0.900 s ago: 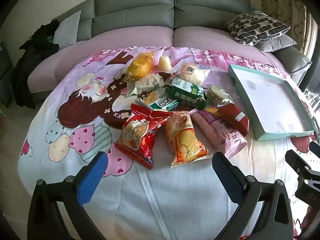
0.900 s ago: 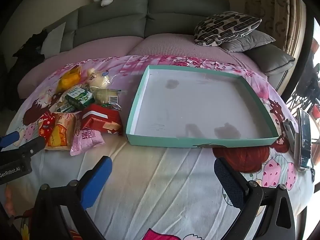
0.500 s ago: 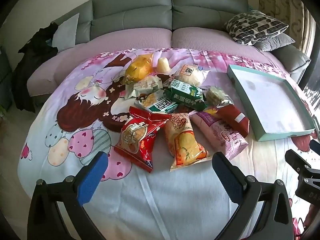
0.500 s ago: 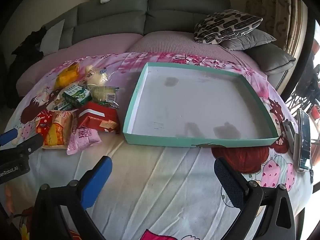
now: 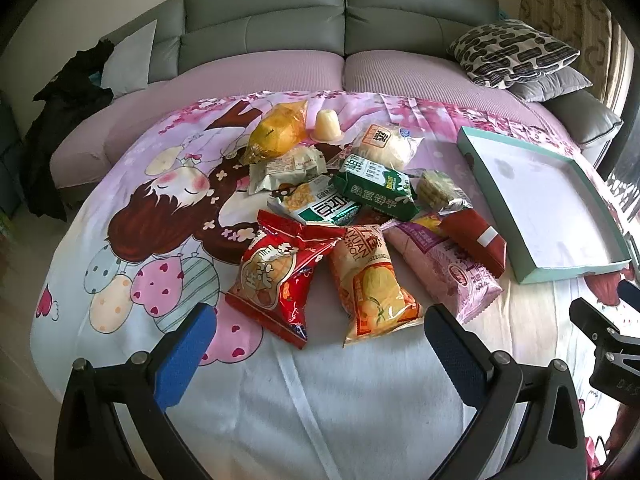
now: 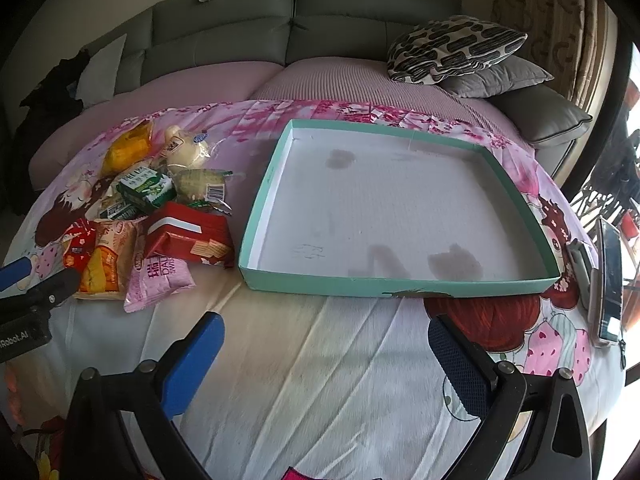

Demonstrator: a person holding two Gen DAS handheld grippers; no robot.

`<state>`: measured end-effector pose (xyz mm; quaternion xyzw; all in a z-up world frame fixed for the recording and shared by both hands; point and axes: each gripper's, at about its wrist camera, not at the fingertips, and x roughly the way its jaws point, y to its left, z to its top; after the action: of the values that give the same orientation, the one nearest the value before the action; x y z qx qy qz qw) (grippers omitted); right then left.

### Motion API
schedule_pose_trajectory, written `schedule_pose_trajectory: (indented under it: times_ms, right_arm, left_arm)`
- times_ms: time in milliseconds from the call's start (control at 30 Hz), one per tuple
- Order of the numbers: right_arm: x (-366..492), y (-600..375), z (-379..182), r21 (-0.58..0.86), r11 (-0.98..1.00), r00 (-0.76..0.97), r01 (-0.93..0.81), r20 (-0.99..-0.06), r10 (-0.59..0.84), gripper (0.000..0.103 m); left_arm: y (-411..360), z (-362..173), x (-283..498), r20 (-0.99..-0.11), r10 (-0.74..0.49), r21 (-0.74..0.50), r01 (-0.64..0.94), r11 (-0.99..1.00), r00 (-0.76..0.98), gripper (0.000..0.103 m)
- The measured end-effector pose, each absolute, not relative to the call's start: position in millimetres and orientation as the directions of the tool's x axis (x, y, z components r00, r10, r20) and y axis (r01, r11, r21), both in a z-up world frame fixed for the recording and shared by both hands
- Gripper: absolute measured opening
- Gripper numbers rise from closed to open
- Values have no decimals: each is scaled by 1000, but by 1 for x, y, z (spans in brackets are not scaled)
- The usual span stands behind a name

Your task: Organize snacks

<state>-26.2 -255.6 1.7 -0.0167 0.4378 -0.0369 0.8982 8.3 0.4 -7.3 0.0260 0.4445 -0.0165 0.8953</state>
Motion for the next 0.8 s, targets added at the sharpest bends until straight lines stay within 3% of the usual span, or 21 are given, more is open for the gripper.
schedule_pose_trajectory:
  times_ms: [800]
  right_arm:
    - [-24,-255,-1,-66,996,608,52,-790,-84,103]
  left_arm:
    - [-2,-4,8,-799,-17,23,59,998,601,103]
